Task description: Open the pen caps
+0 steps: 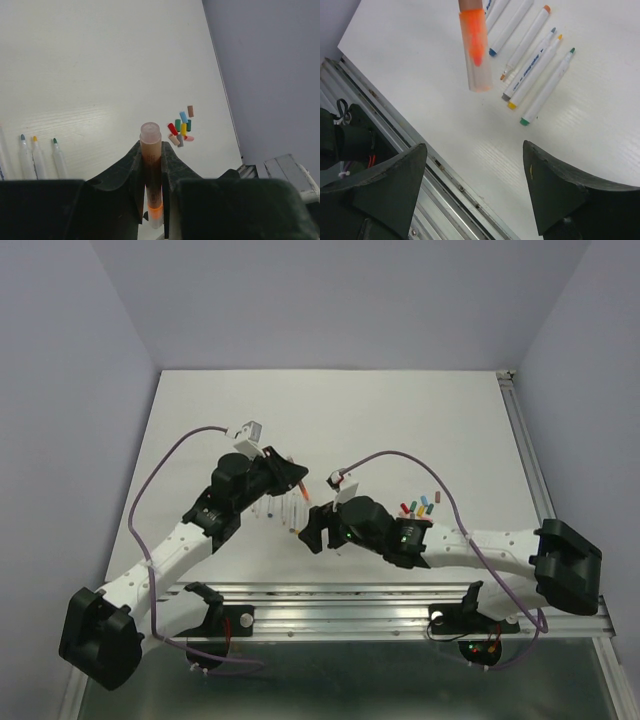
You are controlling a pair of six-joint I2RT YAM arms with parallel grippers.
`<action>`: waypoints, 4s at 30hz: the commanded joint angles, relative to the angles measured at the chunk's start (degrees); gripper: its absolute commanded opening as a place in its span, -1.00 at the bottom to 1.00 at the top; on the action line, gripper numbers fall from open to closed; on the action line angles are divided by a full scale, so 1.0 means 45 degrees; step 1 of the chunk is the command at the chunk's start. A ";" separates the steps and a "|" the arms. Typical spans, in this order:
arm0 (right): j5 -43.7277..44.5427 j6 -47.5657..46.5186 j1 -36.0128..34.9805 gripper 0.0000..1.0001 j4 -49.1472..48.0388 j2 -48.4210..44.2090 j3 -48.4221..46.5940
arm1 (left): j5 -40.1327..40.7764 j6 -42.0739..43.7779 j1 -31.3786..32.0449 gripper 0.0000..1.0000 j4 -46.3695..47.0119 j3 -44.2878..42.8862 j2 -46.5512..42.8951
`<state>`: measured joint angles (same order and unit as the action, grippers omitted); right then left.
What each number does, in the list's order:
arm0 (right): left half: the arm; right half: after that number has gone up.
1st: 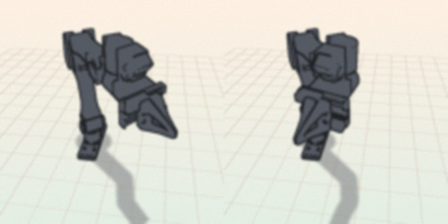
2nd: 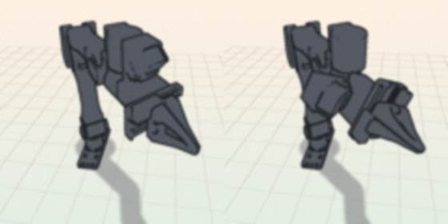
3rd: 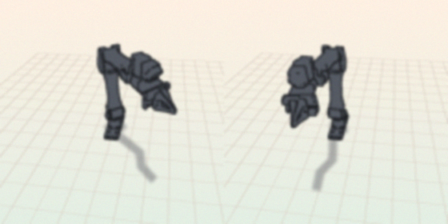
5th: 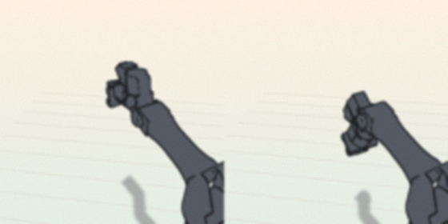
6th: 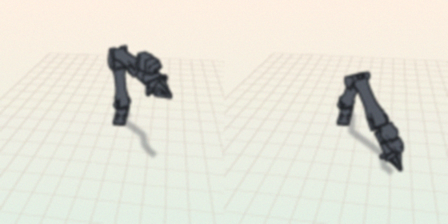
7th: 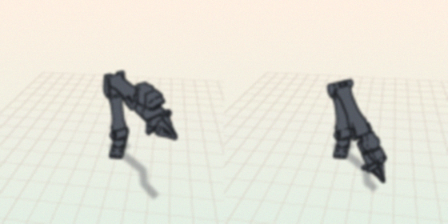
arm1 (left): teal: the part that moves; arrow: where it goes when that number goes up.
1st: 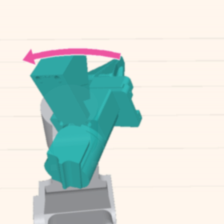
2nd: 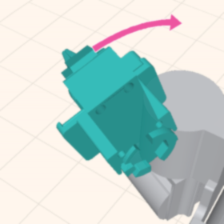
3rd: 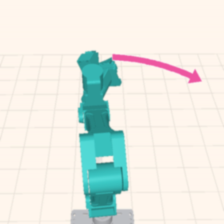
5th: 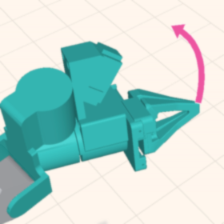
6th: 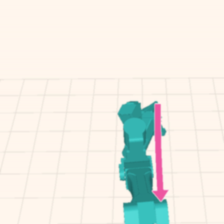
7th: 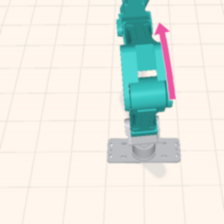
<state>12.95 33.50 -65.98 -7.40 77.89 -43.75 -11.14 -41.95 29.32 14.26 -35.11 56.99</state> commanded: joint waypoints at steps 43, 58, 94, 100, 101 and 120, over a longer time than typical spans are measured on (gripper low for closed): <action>-0.1932 -0.0980 0.0579 -0.99 -0.0115 0.0584 -0.1980 | 0.2375 0.0415 0.0322 -1.00 -0.0298 -0.1295 0.0496; -0.5051 0.0602 -0.1511 -0.99 -0.0079 -0.1973 0.1538 | 0.0855 0.1569 -0.4249 -1.00 0.0639 -0.4151 0.4953; 0.4641 0.1912 0.4544 -0.55 0.6351 0.1128 0.0054 | 0.3723 0.1667 0.3209 -1.00 -0.3754 -0.3990 0.7020; 0.4661 0.1951 0.4563 -0.41 0.6390 0.1422 0.0073 | 0.4701 0.1491 0.3542 -1.00 -0.5102 -0.5049 0.8311; 0.4681 0.1970 0.4563 -0.39 0.6429 0.1480 0.0054 | 0.4701 0.1452 0.3581 -1.00 -0.5103 -0.5107 0.8389; 0.4036 0.1697 0.4544 0.46 0.6995 -0.1447 -0.0259 | 0.5560 0.1394 0.3797 -0.35 -0.6039 -0.5614 0.9268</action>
<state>31.18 41.58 -45.76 23.00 75.75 -41.15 11.07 -35.24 46.13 -10.85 -58.06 97.84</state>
